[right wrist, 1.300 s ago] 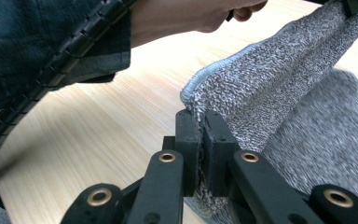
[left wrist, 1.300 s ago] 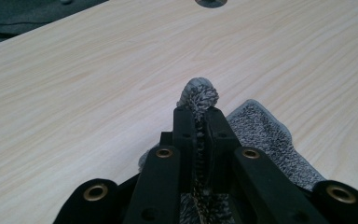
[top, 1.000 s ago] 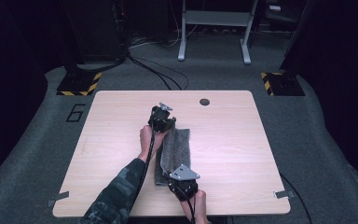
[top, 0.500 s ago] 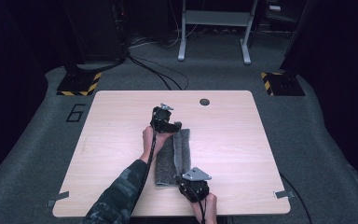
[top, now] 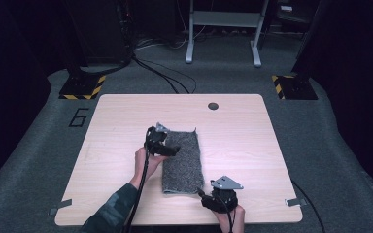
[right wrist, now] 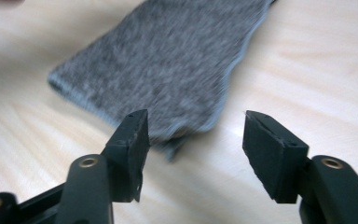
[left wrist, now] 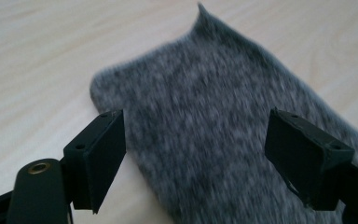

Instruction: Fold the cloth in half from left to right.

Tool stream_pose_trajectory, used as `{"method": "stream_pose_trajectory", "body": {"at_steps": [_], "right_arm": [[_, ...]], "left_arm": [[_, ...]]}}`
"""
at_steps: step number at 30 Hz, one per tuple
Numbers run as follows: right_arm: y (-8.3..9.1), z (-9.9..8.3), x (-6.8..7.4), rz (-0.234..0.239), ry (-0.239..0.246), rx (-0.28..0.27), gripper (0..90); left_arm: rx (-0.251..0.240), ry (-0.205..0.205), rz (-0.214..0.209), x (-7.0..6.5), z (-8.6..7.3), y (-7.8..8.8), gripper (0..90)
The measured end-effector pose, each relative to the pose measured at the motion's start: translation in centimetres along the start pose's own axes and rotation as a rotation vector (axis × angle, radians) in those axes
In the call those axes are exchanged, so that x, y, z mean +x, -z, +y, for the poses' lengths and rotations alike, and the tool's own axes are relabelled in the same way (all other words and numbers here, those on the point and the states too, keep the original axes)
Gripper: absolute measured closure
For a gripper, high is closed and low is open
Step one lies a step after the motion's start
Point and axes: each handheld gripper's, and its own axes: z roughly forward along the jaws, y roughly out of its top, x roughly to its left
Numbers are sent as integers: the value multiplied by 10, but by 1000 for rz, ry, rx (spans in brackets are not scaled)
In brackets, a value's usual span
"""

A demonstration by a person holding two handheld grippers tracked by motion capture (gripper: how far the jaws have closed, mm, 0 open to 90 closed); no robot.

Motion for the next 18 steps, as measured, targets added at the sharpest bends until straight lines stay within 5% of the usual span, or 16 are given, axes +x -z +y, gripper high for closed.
{"method": "stream_pose_trajectory", "body": {"at_steps": [5, 12, 18], "right_arm": [[0, 15, -12, -5, -3, -19, 351], [-38, 19, -17, -12, 57, 101, 275], [-44, 12, -12, -39, 79, 125, 267]], "left_arm": [[10, -23, -20, -17, -30, 17, 184], [62, -44, -57, -39, -73, 28, 157], [90, -92, -27, -48, -95, 31, 155]]}}
